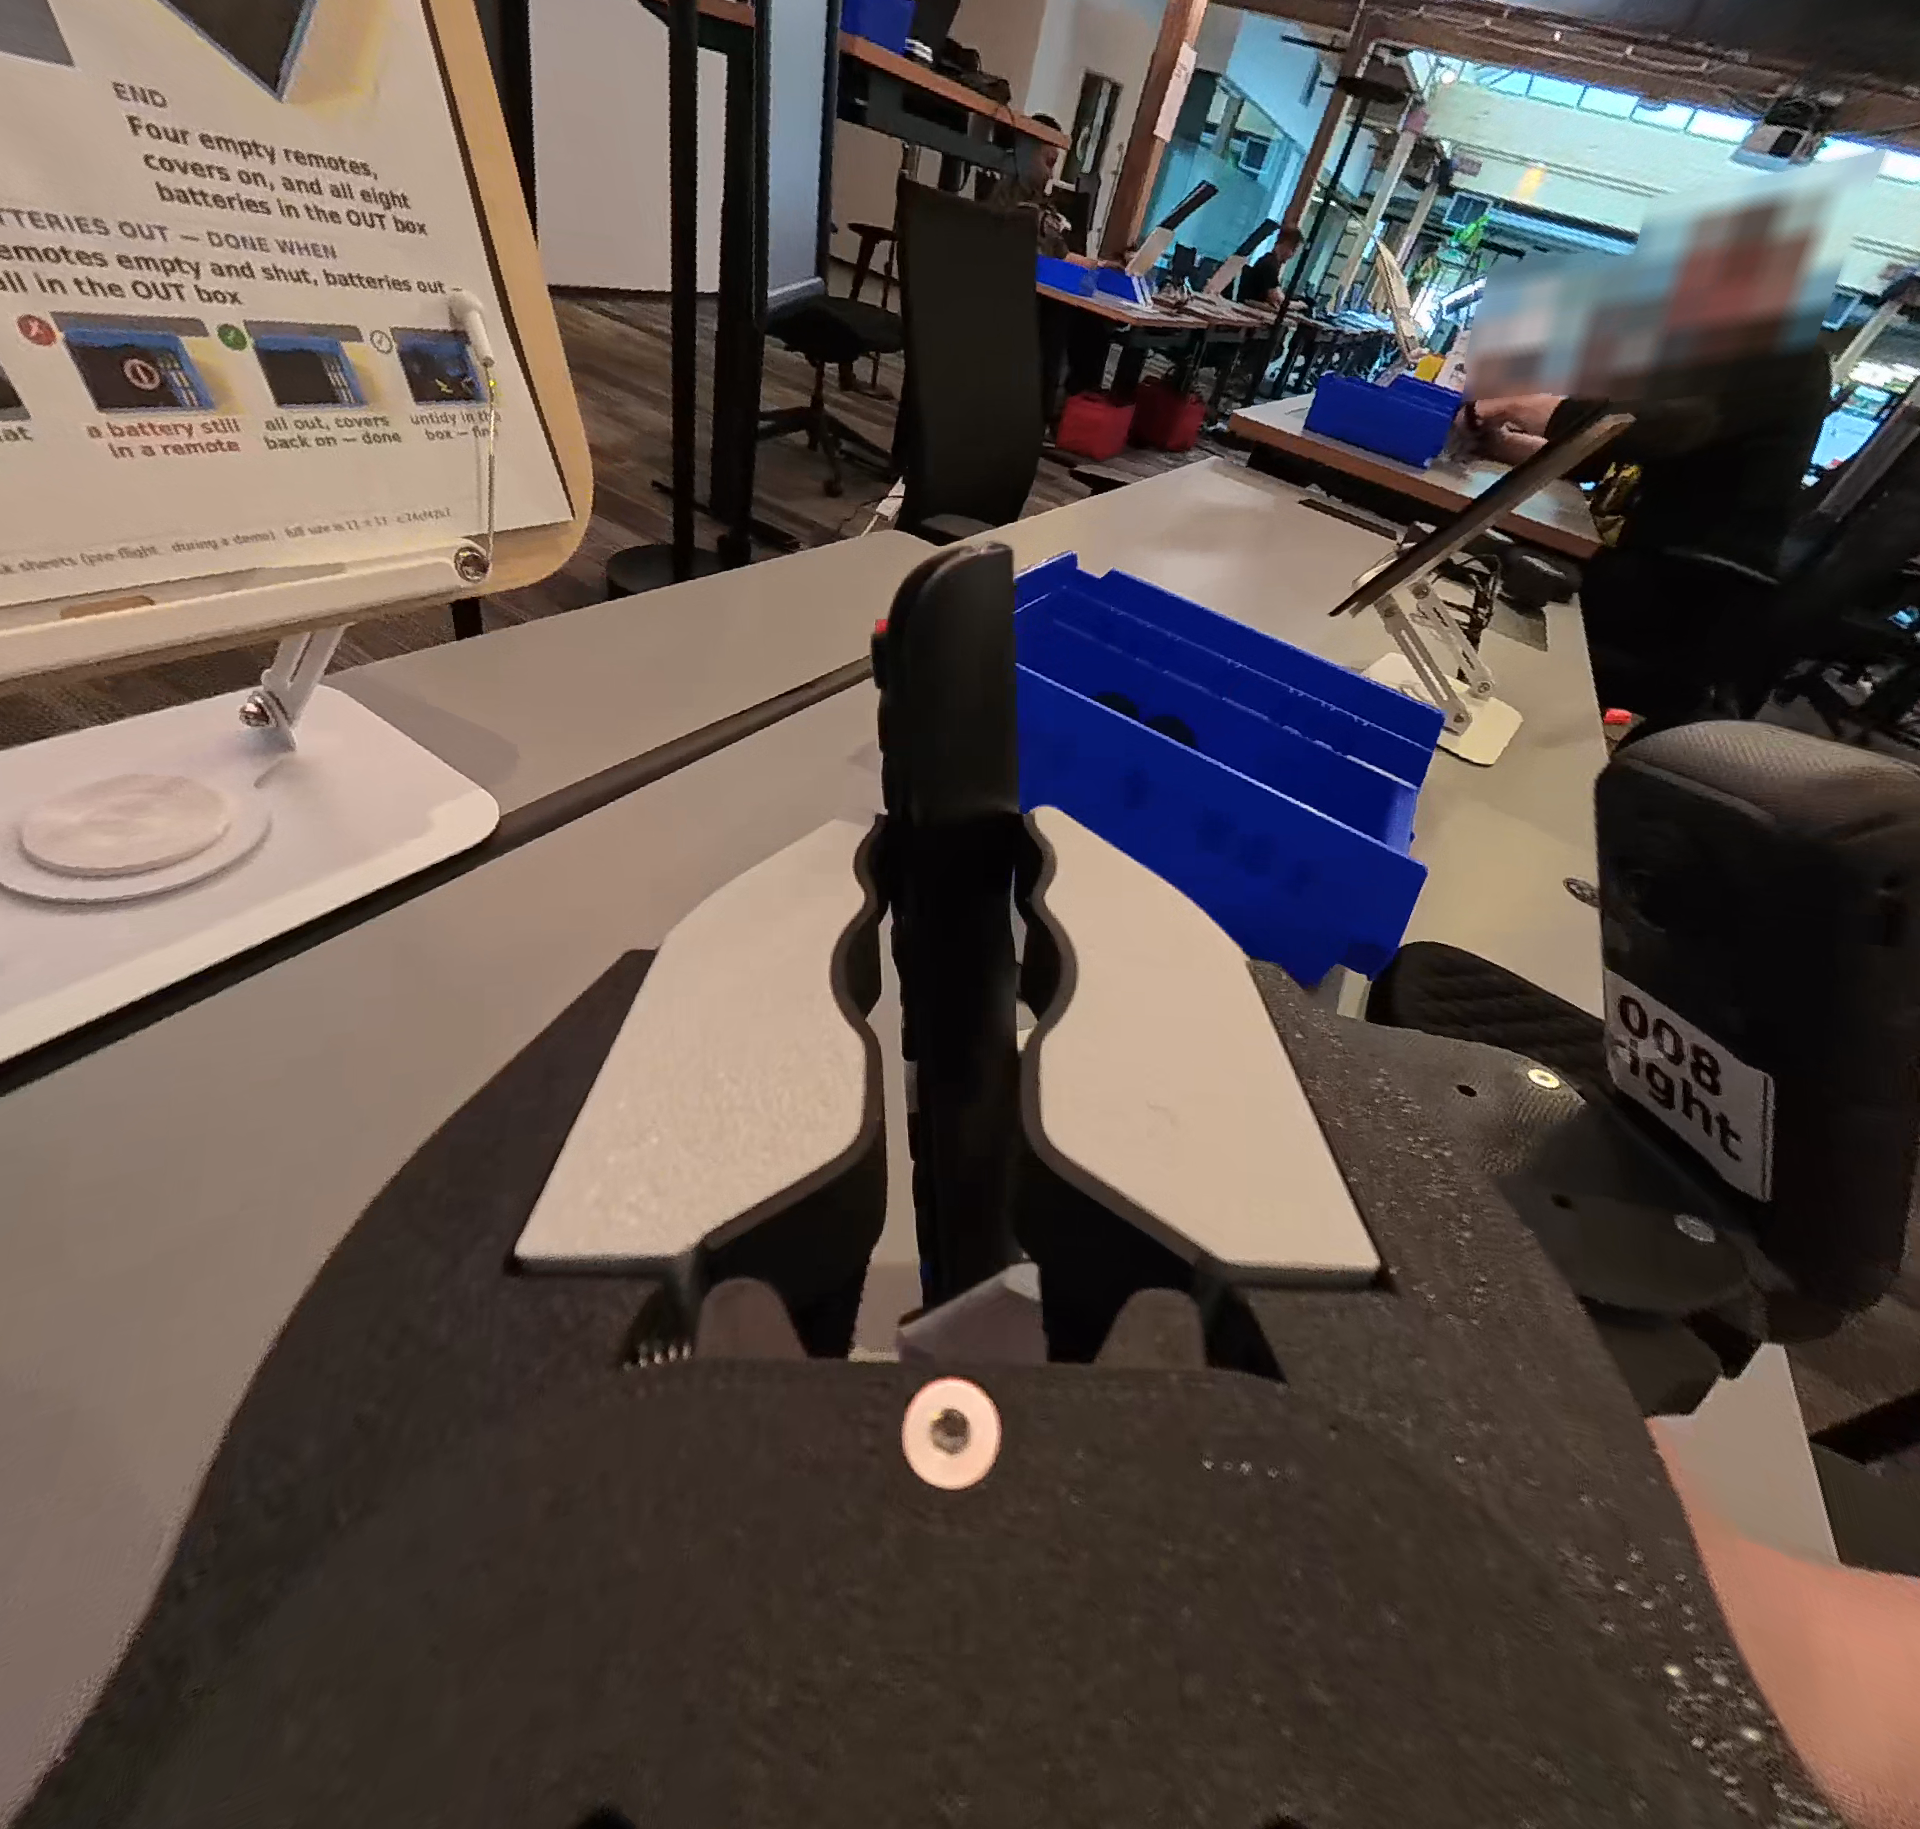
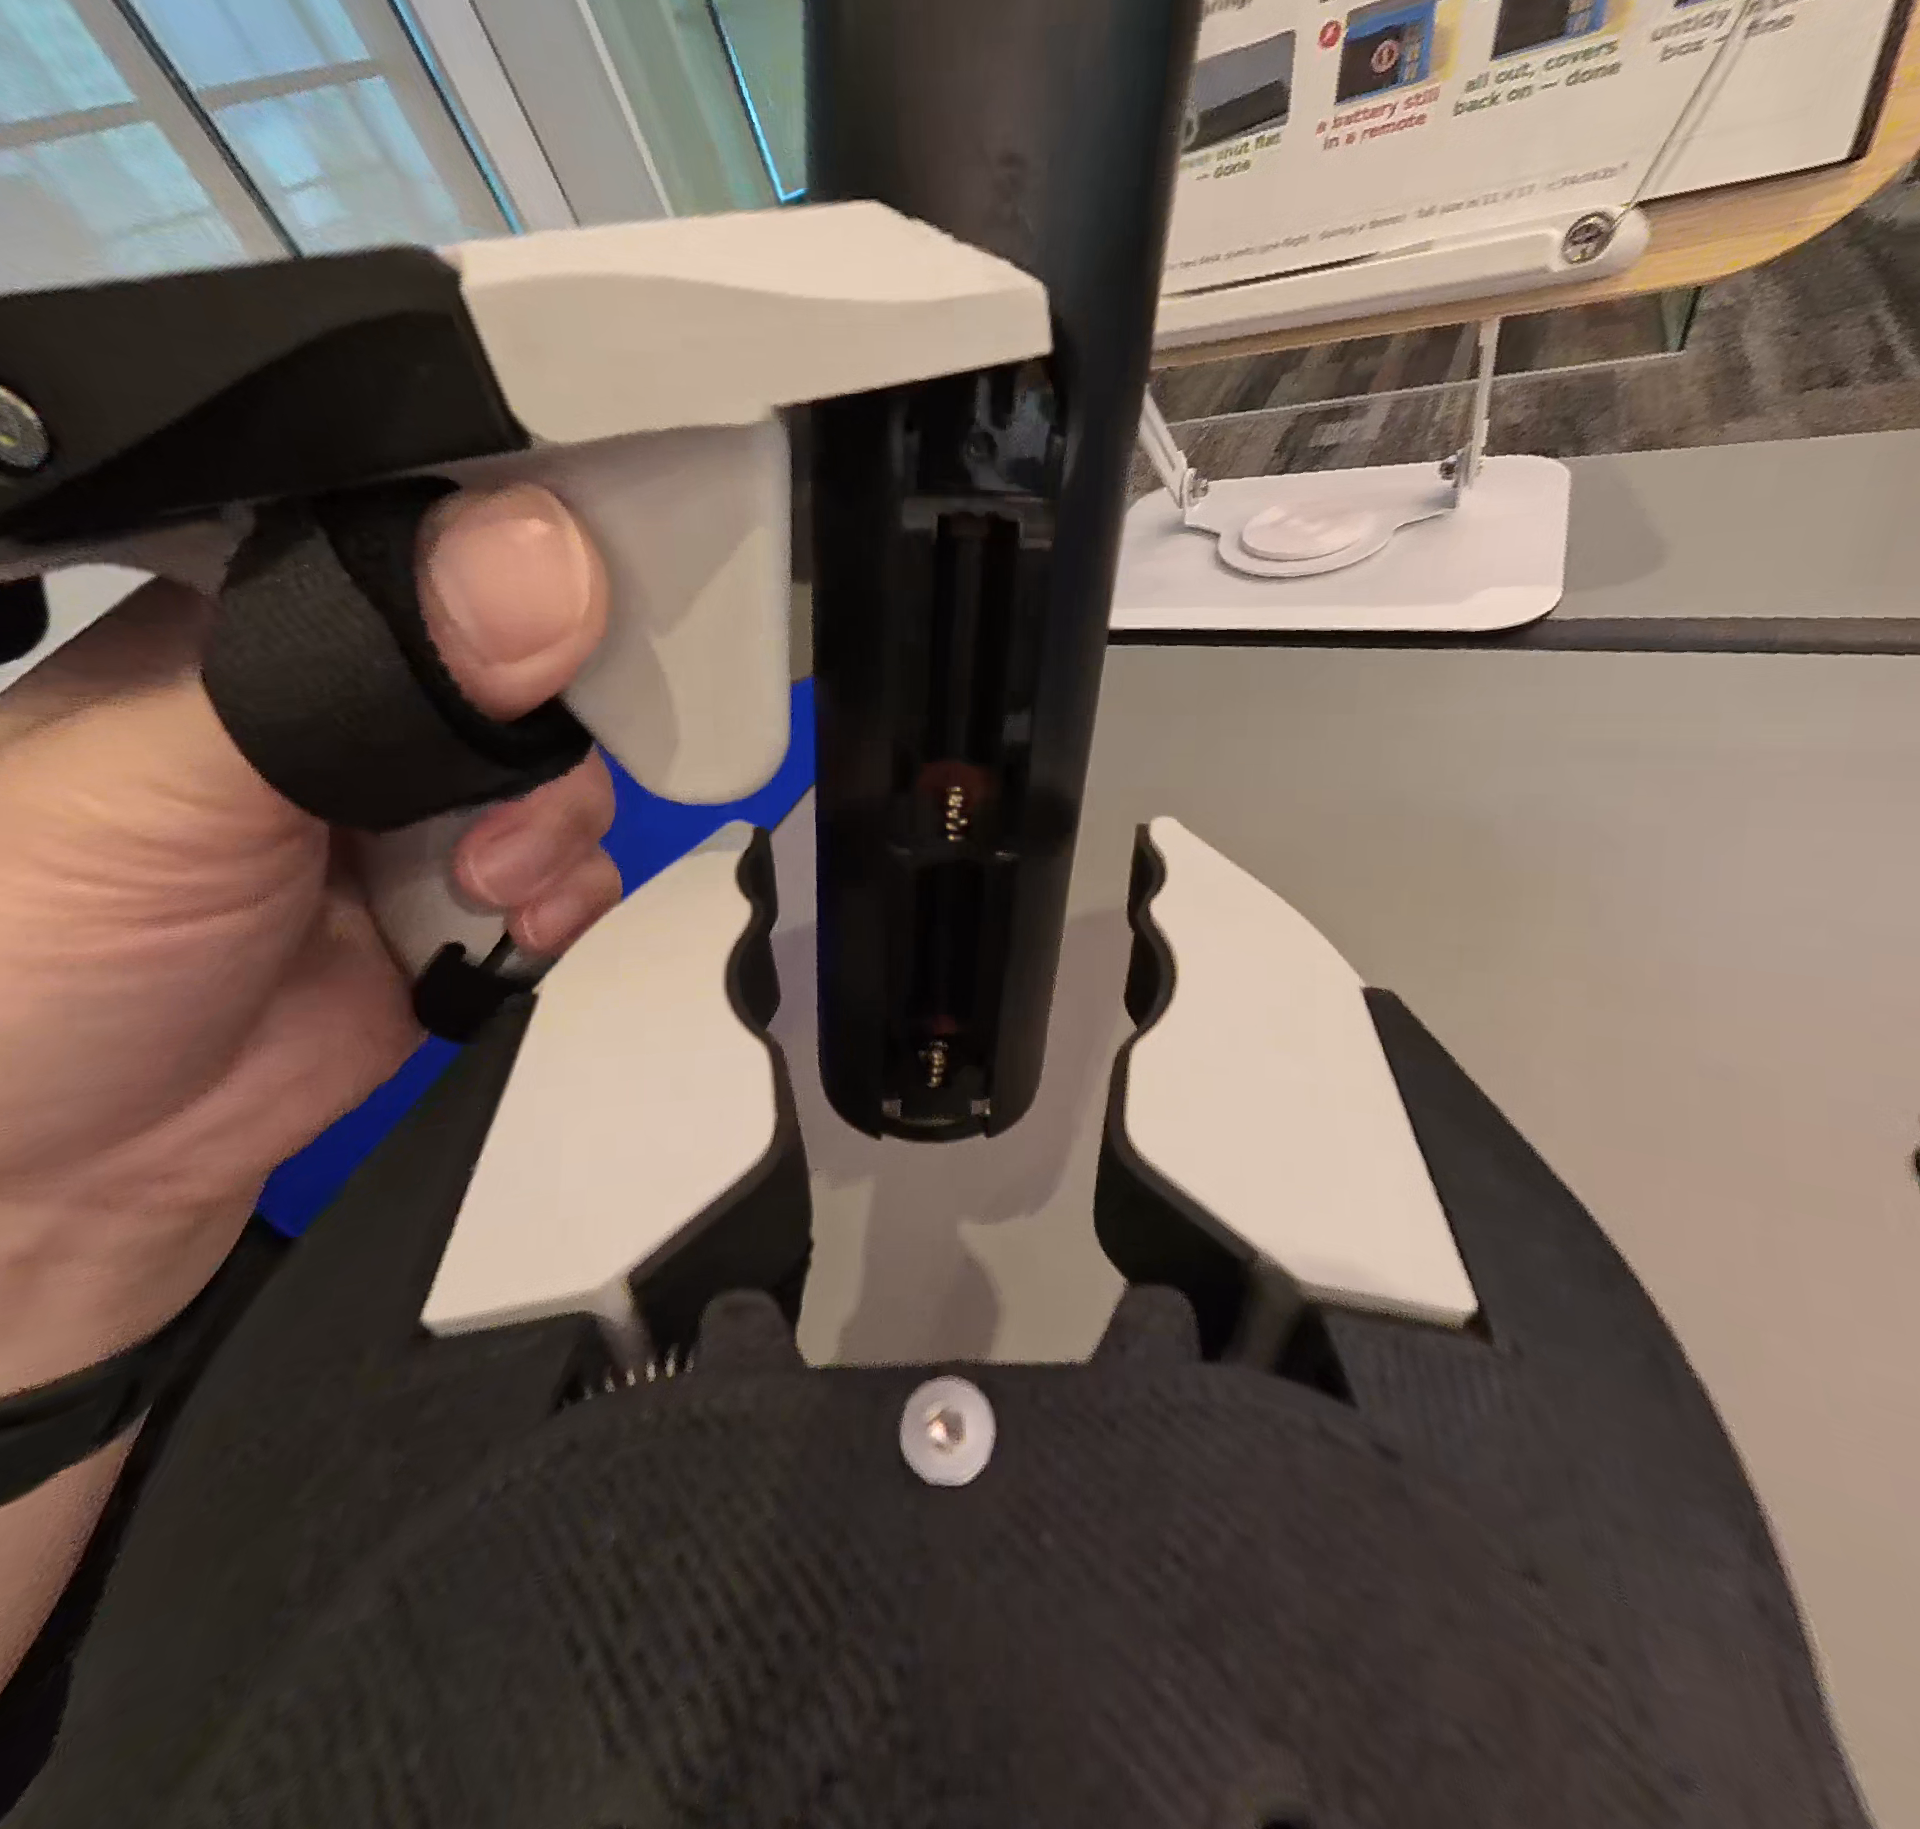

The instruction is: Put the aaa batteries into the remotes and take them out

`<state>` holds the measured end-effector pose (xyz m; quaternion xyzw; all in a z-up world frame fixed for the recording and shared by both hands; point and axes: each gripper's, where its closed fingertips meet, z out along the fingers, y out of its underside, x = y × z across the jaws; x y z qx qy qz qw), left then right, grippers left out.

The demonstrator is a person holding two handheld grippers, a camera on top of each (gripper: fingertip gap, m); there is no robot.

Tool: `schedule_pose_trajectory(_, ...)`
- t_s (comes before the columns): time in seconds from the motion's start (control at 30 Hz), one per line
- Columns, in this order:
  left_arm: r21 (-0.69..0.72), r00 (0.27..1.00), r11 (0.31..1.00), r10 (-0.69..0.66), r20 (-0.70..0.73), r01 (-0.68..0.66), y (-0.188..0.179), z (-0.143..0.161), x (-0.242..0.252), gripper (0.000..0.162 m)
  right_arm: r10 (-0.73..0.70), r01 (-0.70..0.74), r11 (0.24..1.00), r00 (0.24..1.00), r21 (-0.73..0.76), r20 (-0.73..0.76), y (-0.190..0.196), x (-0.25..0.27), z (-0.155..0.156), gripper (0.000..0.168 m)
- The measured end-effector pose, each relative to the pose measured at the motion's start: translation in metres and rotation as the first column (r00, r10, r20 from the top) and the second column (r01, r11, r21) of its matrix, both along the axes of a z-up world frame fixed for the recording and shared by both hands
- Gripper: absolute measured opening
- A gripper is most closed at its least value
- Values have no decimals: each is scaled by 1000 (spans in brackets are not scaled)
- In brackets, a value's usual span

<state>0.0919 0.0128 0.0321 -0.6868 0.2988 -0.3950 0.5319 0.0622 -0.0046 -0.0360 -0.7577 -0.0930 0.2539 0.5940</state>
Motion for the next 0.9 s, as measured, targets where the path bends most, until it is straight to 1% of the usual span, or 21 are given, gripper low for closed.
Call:
schedule_pose_trajectory(0.07,-4,1000,1000,12,23,-12,0,0,2,22,-13,13,1000,1000,5,14,2,1,-1,59)
schedule_pose_trajectory(0.17,-13,999,1000,21,44,-20,-1,-2,5,23,-30,30,999,999,-10,44,5,2,-5,59)
schedule_pose_trajectory(0.2,-13,999,1000,22,46,-21,-1,-3,6,23,-37,38,999,998,-10,51,6,4,-5,57)
schedule_pose_trajectory(0.23,-14,999,1000,22,45,-21,-1,-4,6,23,-45,45,999,997,-11,62,7,5,-6,52)
schedule_pose_trajectory(0.27,-21,999,1000,21,47,-20,0,-5,7,23,-47,49,999,996,-15,74,8,6,-8,52)
schedule_pose_trajectory(0.43,-48,996,998,-43,81,47,-4,-4,11,24,-52,58,998,981,-26,186,8,24,-11,51)
schedule_pose_trajectory(0.53,-50,998,998,-35,50,38,1,-6,6,35,-31,54,994,973,-98,228,6,49,-13,51)
schedule_pose_trajectory(0.6,-41,1000,999,-16,10,16,7,-5,-5,37,13,43,977,966,-210,257,2,67,-23,51)
schedule_pose_trajectory(0.67,-35,1000,999,-13,-15,12,9,8,-21,41,65,42,938,953,-343,295,-5,84,-40,51)
schedule_pose_trajectory(0.73,4,1000,1000,6,-25,-6,9,29,-45,40,105,60,897,934,-439,341,-11,97,-59,51)
schedule_pose_trajectory(0.83,87,996,993,85,-31,-82,6,63,-90,40,162,92,836,900,-540,405,-16,107,-89,51)
schedule_pose_trajectory(0.9,129,989,982,145,-38,-139,3,79,-121,40,193,106,802,886,-588,422,-19,108,-106,51)
